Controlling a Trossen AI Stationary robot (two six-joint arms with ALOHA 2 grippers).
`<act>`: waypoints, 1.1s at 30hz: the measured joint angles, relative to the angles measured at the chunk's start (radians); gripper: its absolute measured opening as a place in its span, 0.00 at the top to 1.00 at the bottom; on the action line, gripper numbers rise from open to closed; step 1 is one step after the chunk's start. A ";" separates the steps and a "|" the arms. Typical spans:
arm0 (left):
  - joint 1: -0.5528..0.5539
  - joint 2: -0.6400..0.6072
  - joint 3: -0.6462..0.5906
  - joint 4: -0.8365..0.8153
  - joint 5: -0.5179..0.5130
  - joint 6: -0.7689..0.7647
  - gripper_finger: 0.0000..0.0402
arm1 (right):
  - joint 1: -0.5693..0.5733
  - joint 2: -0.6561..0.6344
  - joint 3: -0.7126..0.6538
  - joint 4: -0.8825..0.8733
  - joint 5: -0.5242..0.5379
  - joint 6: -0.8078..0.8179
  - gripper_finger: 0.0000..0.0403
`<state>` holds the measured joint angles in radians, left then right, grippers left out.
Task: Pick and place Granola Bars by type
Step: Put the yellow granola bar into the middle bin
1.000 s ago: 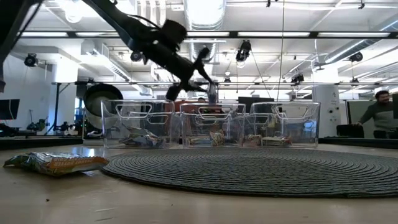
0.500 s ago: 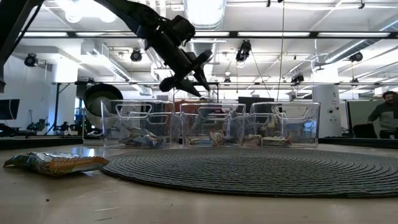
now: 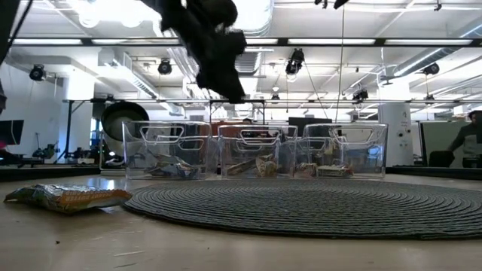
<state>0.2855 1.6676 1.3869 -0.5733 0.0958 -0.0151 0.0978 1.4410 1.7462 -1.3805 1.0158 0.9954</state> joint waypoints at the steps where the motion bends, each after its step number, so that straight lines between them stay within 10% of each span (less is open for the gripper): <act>1: -0.025 -0.016 0.000 -0.045 0.002 0.052 0.61 | 0.000 0.000 -0.001 0.001 -0.039 -0.031 0.44; 15: -0.354 -0.160 -0.214 -0.306 0.019 0.275 0.61 | 0.017 0.094 -0.003 0.025 -0.158 -0.136 0.44; 33: -0.595 -0.364 -0.717 0.157 0.030 0.153 0.61 | 0.020 0.222 -0.003 0.035 -0.327 -0.131 0.44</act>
<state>-0.3092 1.3037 0.6703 -0.4167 0.1261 0.1382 0.1177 1.6627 1.7435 -1.3458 0.6885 0.8640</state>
